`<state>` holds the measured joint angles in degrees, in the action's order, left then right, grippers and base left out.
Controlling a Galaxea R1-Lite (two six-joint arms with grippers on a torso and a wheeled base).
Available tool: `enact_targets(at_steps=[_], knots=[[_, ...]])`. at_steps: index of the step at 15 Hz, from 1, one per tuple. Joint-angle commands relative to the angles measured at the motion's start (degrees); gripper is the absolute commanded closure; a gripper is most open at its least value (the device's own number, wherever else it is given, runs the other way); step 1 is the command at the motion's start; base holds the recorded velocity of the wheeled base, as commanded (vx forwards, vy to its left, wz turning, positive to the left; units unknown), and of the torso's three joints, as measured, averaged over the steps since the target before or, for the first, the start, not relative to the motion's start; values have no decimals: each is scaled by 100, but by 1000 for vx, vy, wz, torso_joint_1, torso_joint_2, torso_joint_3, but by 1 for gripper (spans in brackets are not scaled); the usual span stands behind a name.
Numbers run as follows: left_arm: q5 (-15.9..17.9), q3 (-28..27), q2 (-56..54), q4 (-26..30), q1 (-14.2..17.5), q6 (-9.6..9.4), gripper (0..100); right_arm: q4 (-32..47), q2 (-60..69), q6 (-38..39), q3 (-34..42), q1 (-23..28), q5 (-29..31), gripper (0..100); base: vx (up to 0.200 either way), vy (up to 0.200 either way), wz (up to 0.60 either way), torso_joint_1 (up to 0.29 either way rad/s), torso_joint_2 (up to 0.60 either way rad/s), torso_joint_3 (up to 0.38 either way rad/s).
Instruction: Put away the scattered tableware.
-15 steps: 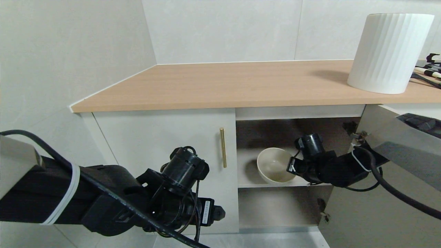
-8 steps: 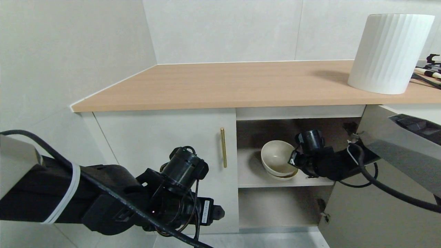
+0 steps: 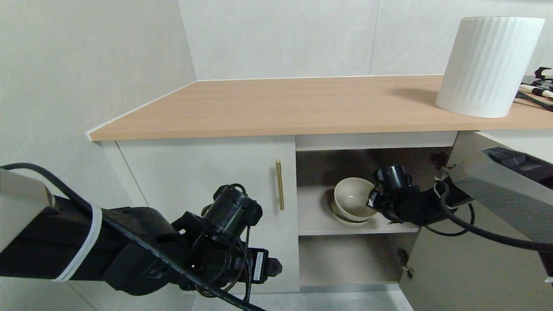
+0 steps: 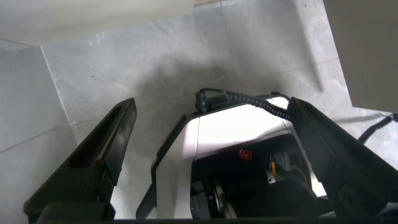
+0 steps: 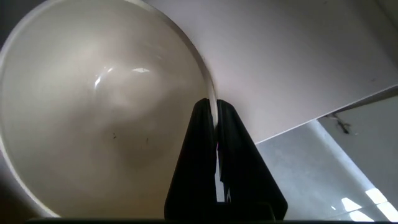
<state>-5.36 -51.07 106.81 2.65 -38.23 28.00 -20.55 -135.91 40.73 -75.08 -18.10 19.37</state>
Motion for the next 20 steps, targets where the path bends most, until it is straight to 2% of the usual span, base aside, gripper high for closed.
enact_targets(at_steps=[1,14,15,20], knots=[[-9,0,6,-1,0,4,0,-1,-41,-4,2,0,-3,100,0,0,0,0,0,0],[-9,0,-3,-1,0,12,0,16,-155,-4,-68,-44,84,100,0,0,0,0,0,0],[-9,0,-3,-1,0,12,0,16,-146,-4,-50,-62,84,0,0,0,0,0,0,0],[-9,0,-20,-1,9,12,0,34,-67,-12,55,-106,67,0,0,0,0,0,0,0]])
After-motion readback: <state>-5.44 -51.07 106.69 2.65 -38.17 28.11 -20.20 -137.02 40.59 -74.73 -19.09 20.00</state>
